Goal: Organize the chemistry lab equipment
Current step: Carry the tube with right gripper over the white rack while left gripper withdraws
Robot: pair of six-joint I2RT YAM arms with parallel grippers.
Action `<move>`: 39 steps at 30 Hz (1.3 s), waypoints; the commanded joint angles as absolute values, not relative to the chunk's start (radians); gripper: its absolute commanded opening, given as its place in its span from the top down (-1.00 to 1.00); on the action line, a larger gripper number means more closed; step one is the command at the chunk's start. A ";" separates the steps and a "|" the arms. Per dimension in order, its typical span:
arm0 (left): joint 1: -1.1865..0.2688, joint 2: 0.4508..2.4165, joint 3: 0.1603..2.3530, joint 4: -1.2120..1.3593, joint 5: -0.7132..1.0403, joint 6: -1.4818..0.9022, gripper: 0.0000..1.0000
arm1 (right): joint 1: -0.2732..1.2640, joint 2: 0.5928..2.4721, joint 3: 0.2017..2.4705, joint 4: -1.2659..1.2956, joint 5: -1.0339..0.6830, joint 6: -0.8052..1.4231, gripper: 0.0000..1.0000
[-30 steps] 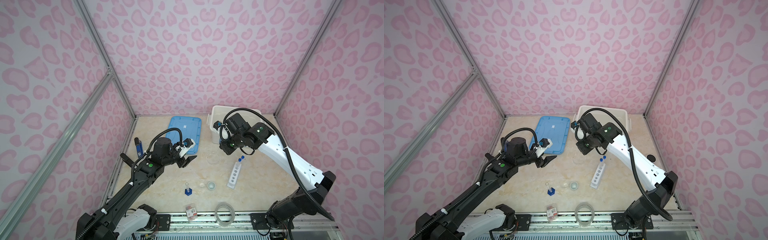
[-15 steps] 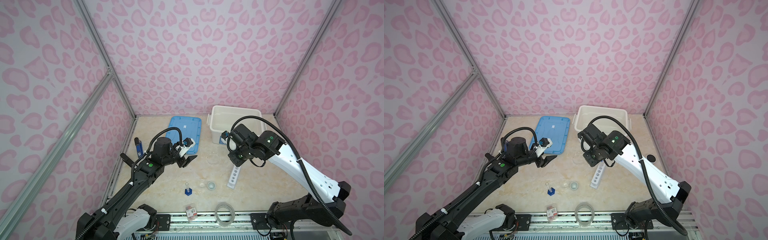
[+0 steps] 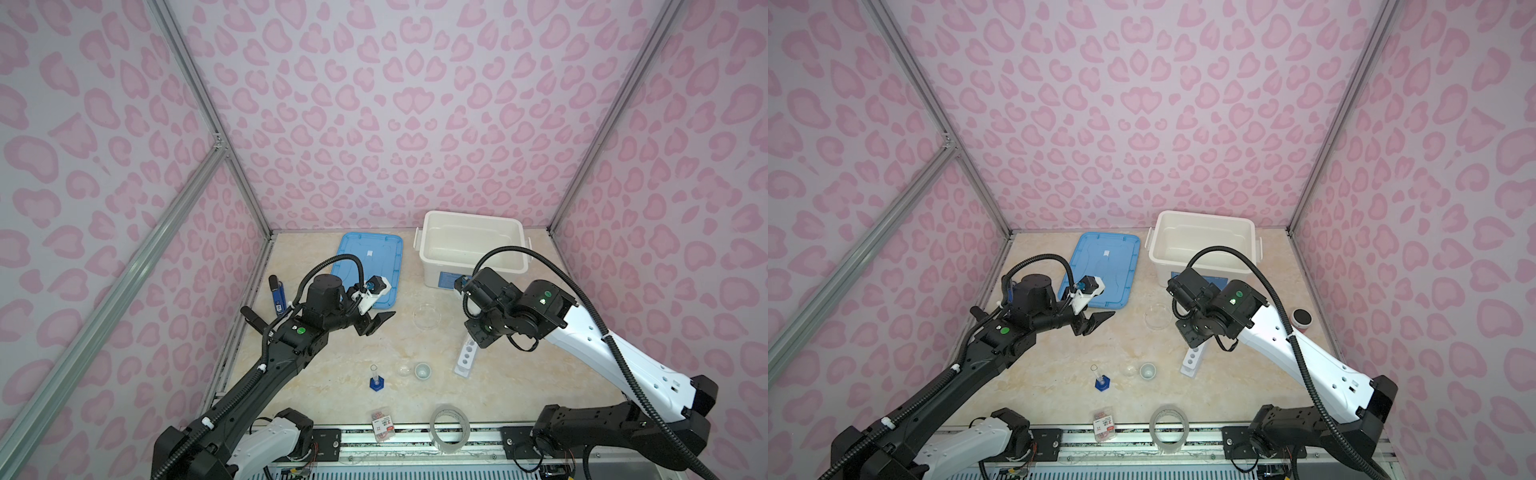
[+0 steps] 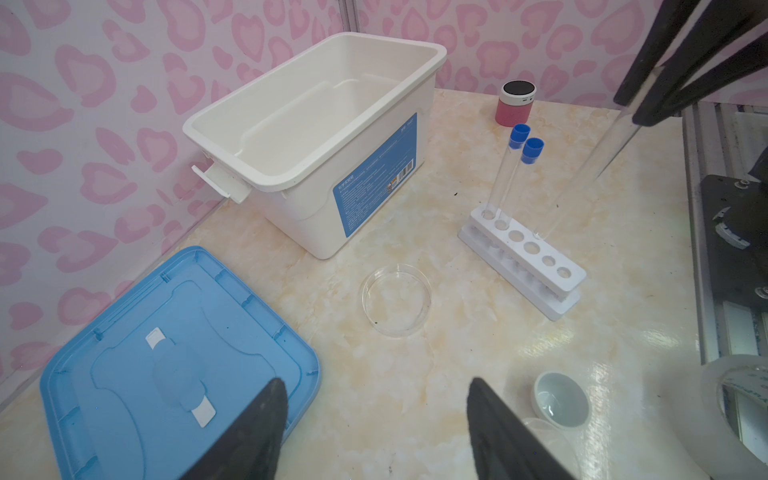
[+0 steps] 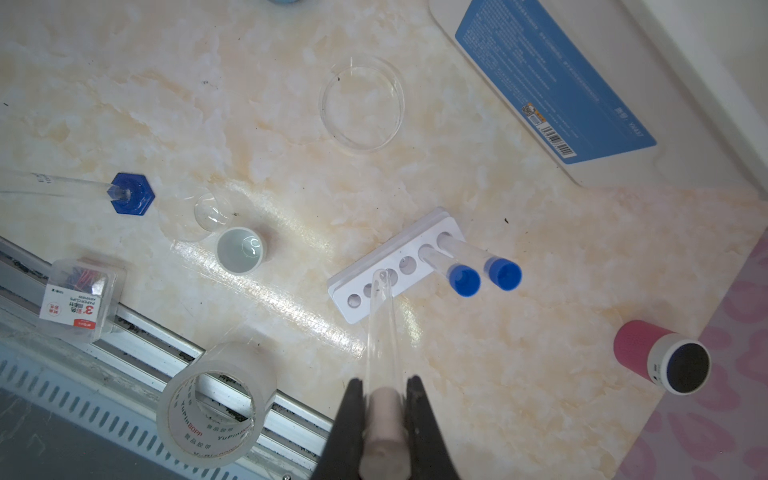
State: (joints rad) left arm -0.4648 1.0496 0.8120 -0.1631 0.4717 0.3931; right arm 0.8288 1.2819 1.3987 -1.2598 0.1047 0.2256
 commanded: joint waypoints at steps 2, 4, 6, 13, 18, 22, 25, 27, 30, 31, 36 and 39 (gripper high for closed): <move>-0.470 1.046 0.818 -0.139 0.486 0.383 -0.41 | 0.830 1.263 1.348 -1.214 0.128 0.253 0.86; -0.472 1.046 0.818 -0.139 0.484 0.383 -0.41 | 0.829 1.254 1.332 -1.207 0.135 0.255 0.86; -0.476 1.046 0.818 -0.140 0.482 0.386 -0.41 | 0.828 1.248 1.318 -1.201 0.147 0.262 0.87; -0.482 1.043 0.816 -0.146 0.473 0.391 -0.41 | 0.823 1.234 1.273 -1.163 0.166 0.266 0.87; -0.482 1.049 0.818 -0.146 0.472 0.390 -0.41 | 0.809 1.236 1.251 -1.134 0.173 0.263 0.87; -0.482 1.052 0.818 -0.147 0.468 0.390 -0.41 | 0.793 1.235 1.234 -1.117 0.164 0.255 0.87; -0.482 1.054 0.817 -0.147 0.465 0.392 -0.41 | 0.783 1.233 1.226 -1.112 0.158 0.250 0.87; -0.482 1.057 0.818 -0.148 0.465 0.392 -0.42 | 0.774 1.230 1.216 -1.104 0.155 0.249 0.87; -0.482 1.060 0.818 -0.148 0.465 0.392 -0.41 | 0.764 1.230 1.200 -1.090 0.140 0.246 0.87; -0.482 1.061 0.818 -0.147 0.465 0.391 -0.41 | 0.763 1.231 1.198 -1.088 0.137 0.246 0.86; -0.482 1.066 0.818 -0.147 0.466 0.392 -0.42 | 0.756 1.232 1.184 -1.081 0.134 0.244 0.87; -0.482 1.069 0.818 -0.148 0.466 0.391 -0.42 | 0.753 1.232 1.177 -1.074 0.133 0.246 0.86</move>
